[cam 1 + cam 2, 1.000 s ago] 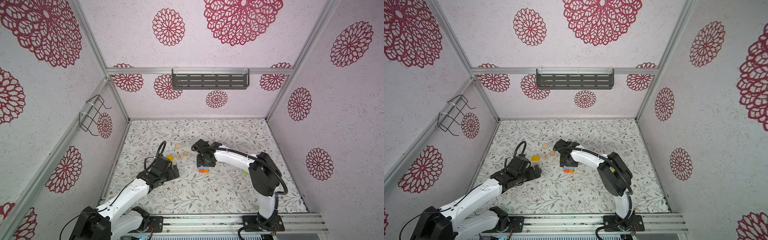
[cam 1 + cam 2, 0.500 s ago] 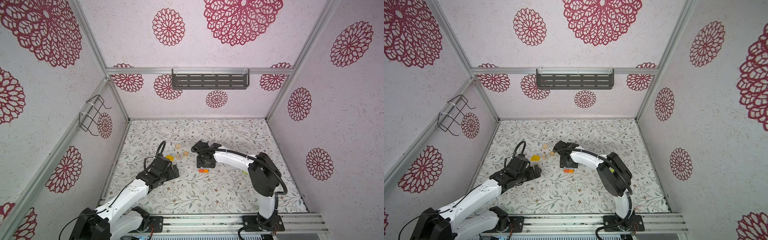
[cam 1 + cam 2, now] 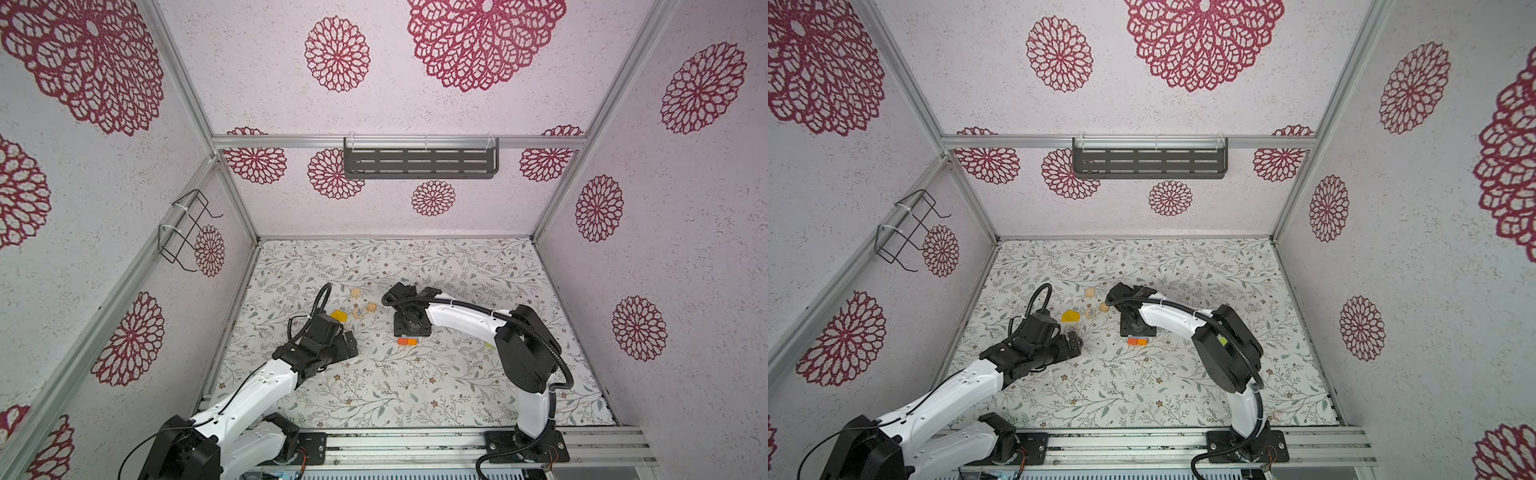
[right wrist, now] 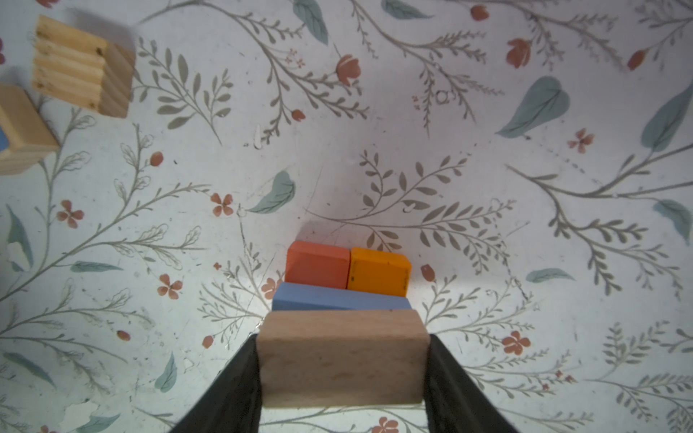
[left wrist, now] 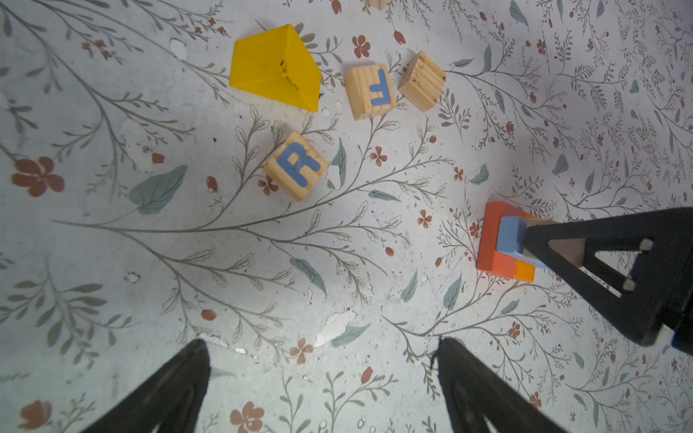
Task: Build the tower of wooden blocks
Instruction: 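Lower the wooden plank with the right gripper toward the blue block, then open the right gripper to release the plank onto the blue block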
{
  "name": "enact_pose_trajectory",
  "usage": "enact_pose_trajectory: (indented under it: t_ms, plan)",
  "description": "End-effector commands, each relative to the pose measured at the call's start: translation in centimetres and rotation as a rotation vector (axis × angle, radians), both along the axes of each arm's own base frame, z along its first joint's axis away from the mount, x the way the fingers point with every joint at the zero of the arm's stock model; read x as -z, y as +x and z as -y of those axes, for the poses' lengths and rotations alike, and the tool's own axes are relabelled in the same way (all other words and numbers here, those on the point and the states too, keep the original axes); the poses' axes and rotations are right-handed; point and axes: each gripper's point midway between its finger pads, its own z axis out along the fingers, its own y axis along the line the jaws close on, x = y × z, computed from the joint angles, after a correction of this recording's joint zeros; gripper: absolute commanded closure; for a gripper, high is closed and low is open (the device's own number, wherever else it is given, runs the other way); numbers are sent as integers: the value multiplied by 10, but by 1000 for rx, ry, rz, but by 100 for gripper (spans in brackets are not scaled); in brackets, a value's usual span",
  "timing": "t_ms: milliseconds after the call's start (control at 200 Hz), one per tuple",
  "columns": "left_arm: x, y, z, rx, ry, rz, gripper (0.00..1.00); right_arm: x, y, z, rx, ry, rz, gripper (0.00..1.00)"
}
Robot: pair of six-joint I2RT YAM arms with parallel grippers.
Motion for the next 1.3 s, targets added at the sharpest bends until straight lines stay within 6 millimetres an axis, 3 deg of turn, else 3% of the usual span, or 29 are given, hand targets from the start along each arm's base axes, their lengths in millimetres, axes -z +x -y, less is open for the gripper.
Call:
enact_pose_trajectory:
  t_ms: [0, 876, 1296]
  plan:
    - [-6, 2, 2, 2, -10, 27, 3, -4, -2, 5, 19, -31, 7, 40]
    - [-9, 4, 1, 6, 5, 41, 3, -14, 6, -5, 58, -10, 45, 38]
    - [-6, 2, -1, 7, 8, 40, 3, -9, 5, -3, 73, -31, 34, 38]
